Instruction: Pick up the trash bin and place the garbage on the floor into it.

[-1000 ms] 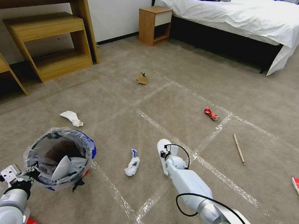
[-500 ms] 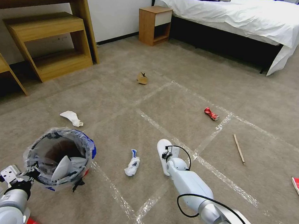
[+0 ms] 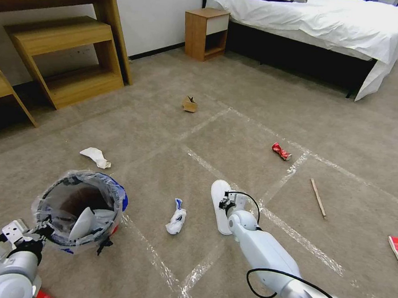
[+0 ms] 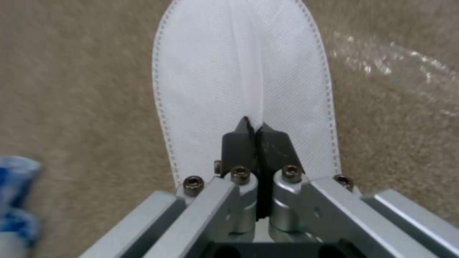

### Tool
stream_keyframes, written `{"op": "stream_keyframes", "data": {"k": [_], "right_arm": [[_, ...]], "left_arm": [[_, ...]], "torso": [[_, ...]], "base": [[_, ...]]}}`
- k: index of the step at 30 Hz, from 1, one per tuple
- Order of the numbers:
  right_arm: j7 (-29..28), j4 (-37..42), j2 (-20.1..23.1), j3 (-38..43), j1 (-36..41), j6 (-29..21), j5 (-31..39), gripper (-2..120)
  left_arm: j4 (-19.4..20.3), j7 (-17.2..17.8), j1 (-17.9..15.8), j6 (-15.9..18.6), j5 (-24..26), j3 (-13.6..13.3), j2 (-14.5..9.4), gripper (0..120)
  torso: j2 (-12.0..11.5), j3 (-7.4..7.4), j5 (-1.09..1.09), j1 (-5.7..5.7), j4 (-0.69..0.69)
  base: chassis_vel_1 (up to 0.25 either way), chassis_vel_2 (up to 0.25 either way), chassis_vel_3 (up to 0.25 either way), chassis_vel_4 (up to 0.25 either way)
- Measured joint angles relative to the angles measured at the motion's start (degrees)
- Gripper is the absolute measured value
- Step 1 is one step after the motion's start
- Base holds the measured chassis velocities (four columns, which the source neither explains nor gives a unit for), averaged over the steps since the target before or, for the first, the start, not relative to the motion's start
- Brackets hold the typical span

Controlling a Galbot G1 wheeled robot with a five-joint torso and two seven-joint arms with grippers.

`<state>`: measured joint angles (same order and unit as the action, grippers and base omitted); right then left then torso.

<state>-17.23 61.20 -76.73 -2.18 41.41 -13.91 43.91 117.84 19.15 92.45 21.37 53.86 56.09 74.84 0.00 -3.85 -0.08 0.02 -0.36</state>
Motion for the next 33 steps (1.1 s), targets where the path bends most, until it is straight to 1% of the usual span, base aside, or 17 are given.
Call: {"op": "stream_keyframes", "data": {"k": [3,4,5,7,9,11,12,15,16,18,20,21,23,24,27,28,33], "right_arm": [[-0.8,7.7,2.3,0.7,3.0,0.1,1.3,0],[-0.8,7.7,2.3,0.7,3.0,0.1,1.3,0],[-1.0,10.7,3.2,1.3,4.1,0.5,1.6,0],[-0.8,14.2,4.6,2.0,5.6,2.3,1.3,0],[-0.7,15.5,5.1,2.2,6.1,3.0,1.1,0],[0.3,19.9,7.3,2.8,7.5,5.5,1.1,0],[0.3,19.9,7.3,2.8,7.5,5.5,1.1,0],[2.1,26.9,11.4,3.0,8.5,9.3,1.8,0],[2.1,26.9,11.4,3.0,8.5,9.3,1.8,0],[3.2,32.6,14.4,2.8,8.4,11.2,3.3,0],[4.5,39.0,17.2,1.9,7.5,13.7,5.3,0],[4.5,39.0,17.2,1.9,7.5,13.7,5.3,0],[5.8,44.5,19.7,0.4,5.5,15.8,7.5,0],[5.8,44.5,19.7,0.4,5.5,15.8,7.5,0],[7.5,50.9,22.4,-2.4,1.3,18.5,10.4,0],[7.5,50.9,22.4,-2.4,1.3,18.5,10.4,0],[10.7,55.3,24.2,-6.8,-3.8,22.6,13.1,0]], "left_arm": [[0.0,0.3,-0.2,0.3,0.1,-0.1,-0.4,1],[0.0,0.3,-0.2,0.3,0.1,-0.1,-0.4,1],[0.2,0.4,-0.3,0.5,0.2,-0.2,-0.5,1],[0.5,0.6,-0.3,0.7,0.4,-0.3,-0.7,1],[0.7,0.7,-0.4,0.8,0.5,-0.4,-0.8,1],[1.1,0.8,-0.5,1.1,1.0,-0.4,-1.2,1],[1.1,0.8,-0.5,1.1,1.0,-0.4,-1.2,1],[1.7,1.1,-0.5,1.8,2.0,-0.5,-2.0,1],[1.7,1.1,-0.5,1.8,2.0,-0.5,-2.0,1],[2.3,1.3,-0.4,2.7,2.7,-0.7,-2.6,1],[3.0,1.6,-0.4,3.4,3.5,-0.9,-3.1,1],[3.0,1.6,-0.4,3.4,3.5,-0.9,-3.1,1],[3.7,1.8,-0.4,4.0,3.9,-1.3,-3.5,1],[3.7,1.8,-0.4,4.0,3.9,-1.3,-3.5,1],[4.5,2.1,-0.4,4.8,4.5,-1.9,-3.5,1],[4.5,2.1,-0.4,4.8,4.5,-1.9,-3.5,1],[5.4,2.5,-0.2,5.7,4.9,-2.8,-3.5,1]], "torso": [[0.0,0.0,0.01,0.0,0.0],[0.0,0.0,0.01,0.0,0.0],[0.0,0.0,0.0,0.0,0.0],[0.0,0.0,0.0,0.0,0.0],[0.0,0.0,0.01,0.0,0.0],[0.0,0.0,0.01,0.0,0.0],[0.0,0.0,0.01,0.0,0.0],[0.0,0.0,0.0,0.0,-0.01],[0.0,0.0,0.0,0.0,-0.01],[0.0,0.0,0.01,0.0,-0.01],[0.0,0.0,0.01,0.0,0.0],[0.0,0.0,0.01,0.0,0.0],[0.0,0.0,0.0,0.0,0.0],[0.0,0.0,0.0,0.0,0.0],[0.0,0.0,0.0,0.0,0.01],[0.0,0.0,0.0,0.0,0.01],[0.0,0.0,-0.01,0.0,0.01]], "base": [[0.0,0.0,0.0,0.0],[0.0,0.0,0.0,0.0],[0.0,0.0,0.0,0.0],[0.0,0.0,0.0,0.0],[0.0,0.0,0.0,0.0],[0.0,0.0,0.0,0.0],[0.0,0.0,0.0,0.0],[0.0,0.0,0.0,0.0],[0.0,0.0,0.0,0.0],[0.0,0.0,0.0,0.0],[0.0,0.0,0.0,0.0],[0.0,0.0,0.0,0.0],[0.0,0.0,0.0,0.0],[0.0,0.0,0.0,0.0],[0.0,0.0,0.0,0.0],[0.0,0.0,0.0,0.0],[0.0,0.0,0.0,0.0]]}}
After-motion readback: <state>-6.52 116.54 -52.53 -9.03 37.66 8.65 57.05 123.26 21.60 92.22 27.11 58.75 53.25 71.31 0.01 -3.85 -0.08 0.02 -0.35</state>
